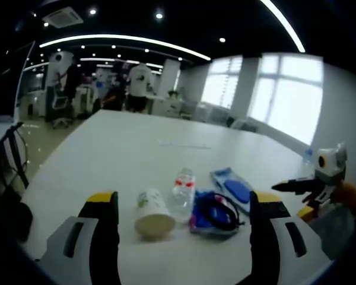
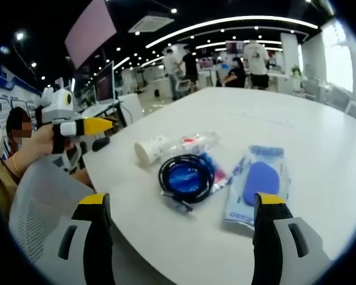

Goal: Arrange the tabletop items into an orderly group along one side of the table until the central work area is clear of visible clutter.

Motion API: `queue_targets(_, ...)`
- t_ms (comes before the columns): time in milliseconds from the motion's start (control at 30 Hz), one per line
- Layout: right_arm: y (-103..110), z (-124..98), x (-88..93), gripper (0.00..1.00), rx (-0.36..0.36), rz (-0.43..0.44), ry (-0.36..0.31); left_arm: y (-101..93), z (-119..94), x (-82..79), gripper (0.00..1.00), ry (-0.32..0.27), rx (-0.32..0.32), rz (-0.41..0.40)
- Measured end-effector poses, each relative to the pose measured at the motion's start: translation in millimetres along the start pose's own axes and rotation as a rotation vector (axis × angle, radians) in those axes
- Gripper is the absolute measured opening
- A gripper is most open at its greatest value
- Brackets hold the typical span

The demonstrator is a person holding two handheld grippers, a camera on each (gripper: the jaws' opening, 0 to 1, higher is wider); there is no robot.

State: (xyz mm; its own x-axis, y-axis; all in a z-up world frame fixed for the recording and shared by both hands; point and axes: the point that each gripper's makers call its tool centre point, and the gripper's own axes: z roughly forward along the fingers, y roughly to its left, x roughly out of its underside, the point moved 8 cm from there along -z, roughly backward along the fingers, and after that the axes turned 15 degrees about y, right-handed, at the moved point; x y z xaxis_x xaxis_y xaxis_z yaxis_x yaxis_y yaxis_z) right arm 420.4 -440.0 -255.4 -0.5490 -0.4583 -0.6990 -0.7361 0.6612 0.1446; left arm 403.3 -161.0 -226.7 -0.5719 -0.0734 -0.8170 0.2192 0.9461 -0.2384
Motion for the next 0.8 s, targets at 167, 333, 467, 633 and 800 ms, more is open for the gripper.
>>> queue_targets(167,-0.3,0.4,0.5,0.99,0.004,-0.001,0.004,-0.1,0.4,0.2,0.89,0.002,0.0,0.001)
queue_targets(333,-0.5,0.8,1.3,0.99,0.006,-0.005,0.01,-0.3,0.9,0.4,0.89,0.004,0.0,0.001)
queue_targets(467,-1.2,0.9,1.7,0.99,0.011,-0.008,0.014,0.0,1.0,0.4,0.89,0.006,-0.002,0.003)
queue_targets(633,-1.0,1.6,2.7,0.99,0.013,-0.013,0.022,-0.4,1.2,0.9,0.89,0.01,0.001,0.006)
queue_targets(800,-2.0,1.7,3.6,0.99,0.026,-0.022,0.03,-0.5,1.4,1.5,0.88,0.015,0.005,0.003)
